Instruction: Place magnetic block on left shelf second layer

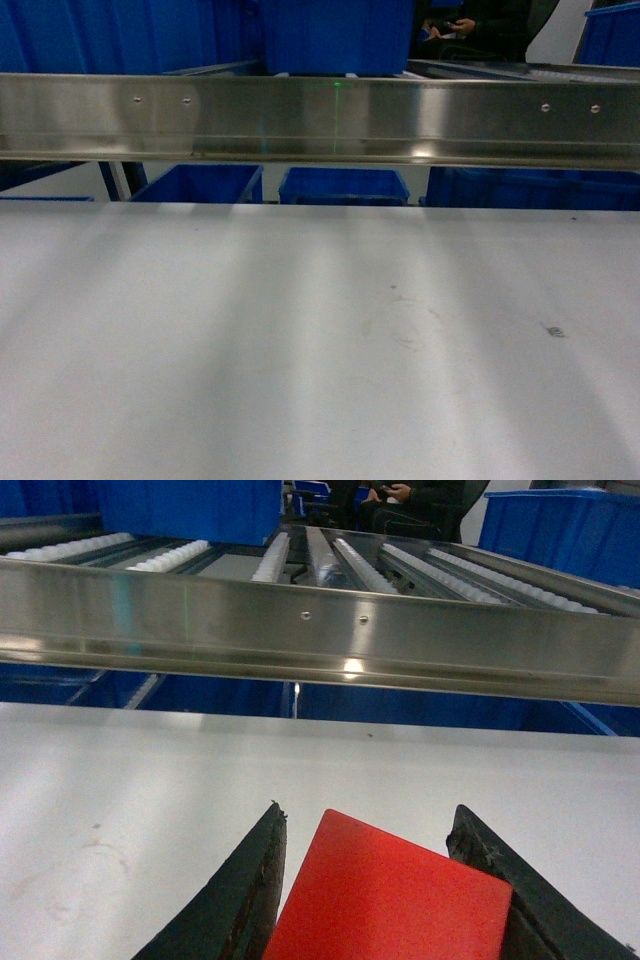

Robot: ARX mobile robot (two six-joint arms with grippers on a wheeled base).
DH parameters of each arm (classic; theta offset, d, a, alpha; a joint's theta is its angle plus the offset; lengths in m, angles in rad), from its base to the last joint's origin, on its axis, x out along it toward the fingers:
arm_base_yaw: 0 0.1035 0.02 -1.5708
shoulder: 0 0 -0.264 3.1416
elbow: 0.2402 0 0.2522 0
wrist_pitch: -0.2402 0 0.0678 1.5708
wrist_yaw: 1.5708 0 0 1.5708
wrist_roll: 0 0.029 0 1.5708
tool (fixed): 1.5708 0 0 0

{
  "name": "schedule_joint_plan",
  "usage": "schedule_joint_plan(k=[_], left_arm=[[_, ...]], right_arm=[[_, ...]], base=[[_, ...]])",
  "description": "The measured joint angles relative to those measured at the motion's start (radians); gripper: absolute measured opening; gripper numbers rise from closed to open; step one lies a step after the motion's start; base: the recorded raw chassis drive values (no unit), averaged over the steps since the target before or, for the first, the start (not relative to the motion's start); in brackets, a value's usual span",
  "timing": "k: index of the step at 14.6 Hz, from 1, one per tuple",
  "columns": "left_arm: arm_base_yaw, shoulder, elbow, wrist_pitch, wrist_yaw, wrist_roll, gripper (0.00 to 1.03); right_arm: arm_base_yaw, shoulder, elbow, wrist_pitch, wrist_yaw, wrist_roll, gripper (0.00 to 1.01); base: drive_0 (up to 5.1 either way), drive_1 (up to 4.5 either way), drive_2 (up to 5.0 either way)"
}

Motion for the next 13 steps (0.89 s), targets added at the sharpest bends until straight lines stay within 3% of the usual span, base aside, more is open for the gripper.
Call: schedule_joint_plan(k=[13], left_arm=[[0.000,0.000,0.000,0.002,0.000,0.000,0.98]], right_arm=[[0.000,0.000,-0.001,0.003,0.000,0.000,0.42]], base=[[-5.0,2.42,2.4]])
